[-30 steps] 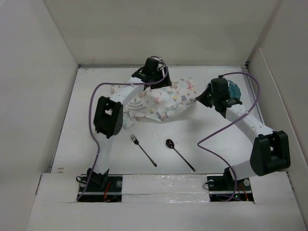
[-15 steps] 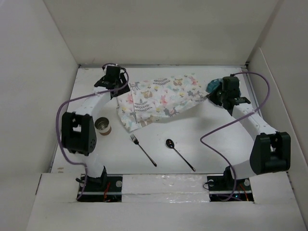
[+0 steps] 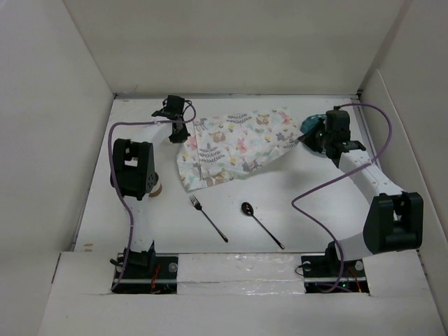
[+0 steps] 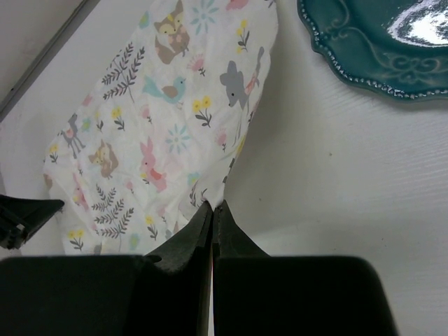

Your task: Set the dinner table for one person

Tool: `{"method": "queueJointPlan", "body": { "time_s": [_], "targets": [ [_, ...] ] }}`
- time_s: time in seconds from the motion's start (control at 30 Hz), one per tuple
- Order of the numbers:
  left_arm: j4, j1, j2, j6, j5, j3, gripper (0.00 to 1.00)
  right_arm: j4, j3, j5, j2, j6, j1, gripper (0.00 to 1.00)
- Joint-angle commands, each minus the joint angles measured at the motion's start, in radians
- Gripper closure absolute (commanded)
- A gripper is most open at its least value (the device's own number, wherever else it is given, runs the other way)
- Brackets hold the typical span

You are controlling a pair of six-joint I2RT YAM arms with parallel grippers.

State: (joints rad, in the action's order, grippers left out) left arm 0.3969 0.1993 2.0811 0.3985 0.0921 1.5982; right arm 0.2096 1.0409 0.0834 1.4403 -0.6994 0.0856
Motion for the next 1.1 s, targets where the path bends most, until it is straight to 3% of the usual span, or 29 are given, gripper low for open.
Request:
{"method": "queueJointPlan", "body": {
  "time_s": [0.0, 0.07, 0.17, 0.2, 0.3, 0.37, 0.4, 0.53, 0.6, 0.73, 0.8, 0.83, 0.87, 1.07],
  "targets": [
    [0.011, -0.02, -0.051, -0.009, -0.014, 0.083, 1.0, -0.042, 0.031, 0.018, -0.02, 0.023, 0.006, 1.0],
    [0.054, -0.031, -0.078, -0.027, 0.021, 0.132, 1.0, -0.027, 0.028, 0.015, -0.015, 0.026, 0.006, 1.0],
    [0.219, -0.057, -0.05, -0.101, 0.103, 0.352, 1.0, -0.015, -0.005, 0.006, -0.026, 0.023, 0.016, 1.0],
    [0.27, -0.057, 0.005, -0.122, 0.113, 0.508, 1.0, -0.015, -0.021, -0.005, -0.034, 0.02, 0.025, 1.0],
    [0.373, -0.028, 0.088, -0.156, 0.159, 0.693, 1.0, -0.021, -0.085, -0.02, -0.05, 0.011, 0.043, 1.0],
    [0.355, 0.011, 0.108, -0.165, 0.195, 0.695, 1.0, -0.015, -0.117, -0.025, -0.049, 0.012, 0.043, 1.0],
    [0.355, 0.053, 0.131, -0.165, 0.208, 0.695, 0.95, -0.01, -0.125, -0.037, -0.044, 0.015, 0.043, 1.0],
    [0.356, 0.097, 0.187, -0.165, 0.221, 0.684, 0.43, 0.005, -0.143, -0.05, -0.038, 0.014, 0.043, 1.0],
    [0.375, 0.088, 0.198, -0.152, 0.204, 0.704, 0.32, 0.005, -0.143, -0.057, -0.035, 0.009, 0.043, 1.0],
    [0.306, 0.055, 0.099, -0.124, 0.212, 0.599, 0.28, 0.005, -0.124, -0.048, -0.023, 0.003, 0.043, 1.0],
    [0.191, 0.042, -0.011, -0.104, 0.196, 0.407, 0.28, -0.013, -0.116, -0.03, -0.026, 0.0, 0.043, 1.0],
    [0.107, 0.001, -0.071, -0.084, 0.123, 0.255, 0.28, -0.016, -0.105, -0.033, -0.026, 0.004, 0.054, 1.0],
    [0.105, -0.032, -0.07, -0.078, 0.076, 0.212, 0.28, -0.016, -0.101, -0.033, -0.026, 0.009, 0.063, 1.0],
    [0.126, -0.061, 0.016, -0.072, 0.044, 0.226, 0.29, -0.032, -0.097, -0.019, -0.021, 0.026, 0.082, 1.0]
  ]
}}
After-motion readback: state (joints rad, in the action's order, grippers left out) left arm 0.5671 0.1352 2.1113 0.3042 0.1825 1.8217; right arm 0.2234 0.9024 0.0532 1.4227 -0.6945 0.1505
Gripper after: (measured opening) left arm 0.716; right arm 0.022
